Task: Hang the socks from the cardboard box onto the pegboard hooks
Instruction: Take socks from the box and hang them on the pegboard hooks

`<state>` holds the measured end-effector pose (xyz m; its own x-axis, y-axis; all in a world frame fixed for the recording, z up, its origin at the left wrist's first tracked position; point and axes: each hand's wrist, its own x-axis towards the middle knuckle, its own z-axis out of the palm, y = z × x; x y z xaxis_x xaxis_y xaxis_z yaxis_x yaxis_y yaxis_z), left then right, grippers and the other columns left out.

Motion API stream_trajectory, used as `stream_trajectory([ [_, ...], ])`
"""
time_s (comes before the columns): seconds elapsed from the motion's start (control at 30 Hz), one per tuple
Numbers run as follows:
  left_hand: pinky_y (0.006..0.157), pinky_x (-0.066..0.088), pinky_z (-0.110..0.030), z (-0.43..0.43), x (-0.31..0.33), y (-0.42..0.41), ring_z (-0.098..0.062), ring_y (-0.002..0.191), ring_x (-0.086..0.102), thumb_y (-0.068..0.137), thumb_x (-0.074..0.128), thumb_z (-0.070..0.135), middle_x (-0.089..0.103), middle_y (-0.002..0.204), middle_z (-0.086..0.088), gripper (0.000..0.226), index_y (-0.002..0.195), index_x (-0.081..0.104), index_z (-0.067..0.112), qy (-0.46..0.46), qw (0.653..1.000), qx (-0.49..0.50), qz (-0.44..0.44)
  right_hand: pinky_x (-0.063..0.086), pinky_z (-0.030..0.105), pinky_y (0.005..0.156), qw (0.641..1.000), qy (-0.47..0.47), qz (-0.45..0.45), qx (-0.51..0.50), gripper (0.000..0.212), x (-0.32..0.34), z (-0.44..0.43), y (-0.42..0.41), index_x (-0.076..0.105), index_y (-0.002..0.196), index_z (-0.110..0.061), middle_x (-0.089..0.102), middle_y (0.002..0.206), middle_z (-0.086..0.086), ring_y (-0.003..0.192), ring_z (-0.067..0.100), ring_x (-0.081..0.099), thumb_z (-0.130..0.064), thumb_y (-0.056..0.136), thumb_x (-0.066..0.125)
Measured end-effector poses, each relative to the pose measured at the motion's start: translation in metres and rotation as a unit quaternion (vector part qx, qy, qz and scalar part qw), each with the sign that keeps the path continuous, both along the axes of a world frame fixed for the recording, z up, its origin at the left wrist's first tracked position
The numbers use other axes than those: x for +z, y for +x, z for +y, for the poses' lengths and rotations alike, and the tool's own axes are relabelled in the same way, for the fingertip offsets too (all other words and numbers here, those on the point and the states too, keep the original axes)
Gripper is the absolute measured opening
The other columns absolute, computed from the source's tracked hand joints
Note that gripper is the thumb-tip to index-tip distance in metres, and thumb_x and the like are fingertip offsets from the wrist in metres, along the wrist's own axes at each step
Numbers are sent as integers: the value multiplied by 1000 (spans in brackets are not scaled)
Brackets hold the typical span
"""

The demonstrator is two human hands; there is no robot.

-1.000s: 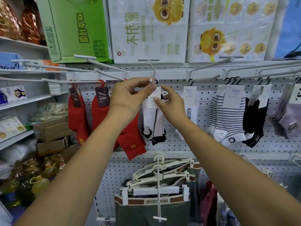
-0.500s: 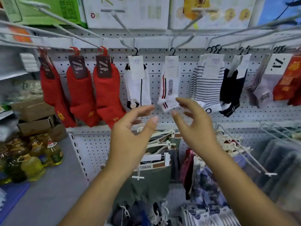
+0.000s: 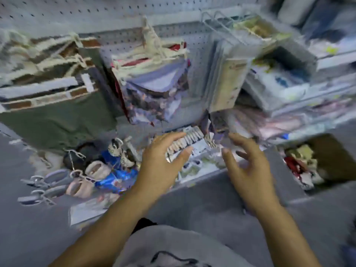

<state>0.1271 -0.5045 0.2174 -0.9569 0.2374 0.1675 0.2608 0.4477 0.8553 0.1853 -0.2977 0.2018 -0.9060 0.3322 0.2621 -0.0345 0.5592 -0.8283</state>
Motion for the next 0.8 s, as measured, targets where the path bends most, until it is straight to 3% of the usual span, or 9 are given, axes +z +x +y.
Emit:
stream_trajectory([
  [0.07,96,34,-3,40,-24,19,5,112,54,90,74,33,65,118,18,34,122,70,21,-17,999,-36,-29,52,35,93,998,19,-52,-27,30,-22,37,37,64,123,-19,64,117,-11,107,9,62,-26,94,67],
  [0.13,97,39,-8,74,-43,36,8,112,52,91,75,30,62,118,25,32,122,70,25,-25,995,-69,-64,50,32,95,993,35,-101,-47,31,-41,67,72,65,123,-16,65,117,-7,109,12,62,-32,96,65],
  [0.23,93,35,0,118,-57,53,10,108,51,91,74,29,63,118,18,33,123,69,26,-52,989,-114,-77,49,31,97,984,9,-153,-94,34,-59,99,118,63,127,-18,64,124,-7,114,12,59,-29,95,66],
  [0.37,90,32,3,168,-64,56,10,108,49,90,75,28,54,114,35,34,123,70,23,-90,977,-175,-81,49,37,97,965,-61,-202,-155,33,-77,133,158,59,127,-31,51,120,-34,109,9,55,-31,95,66],
  [0.47,89,32,3,208,-71,44,10,106,49,90,76,26,53,110,37,33,122,71,21,-115,968,-211,-80,50,34,96,954,-94,-203,-200,32,-86,161,166,55,124,-40,47,116,-40,105,8,56,-39,93,61],
  [0.6,88,36,0,271,-83,21,12,104,49,92,74,24,52,107,36,33,125,69,24,-125,954,-257,-93,52,33,93,937,-121,-208,-255,28,-100,205,158,62,122,-34,59,111,-26,105,9,61,-32,94,65],
  [0.7,96,44,-21,326,-98,-2,-2,110,55,92,73,25,58,108,21,34,126,68,23,-136,945,-280,-98,51,29,96,931,-122,-213,-271,28,-110,243,143,65,122,-27,63,115,-16,109,5,61,-29,94,66],
  [0.8,95,45,-26,382,-111,-31,-11,113,59,93,71,28,63,115,13,35,127,67,22,-161,932,-303,-120,50,29,92,908,-154,-237,-308,25,-110,286,122,67,121,-24,65,113,-9,106,11,61,-25,96,66],
])
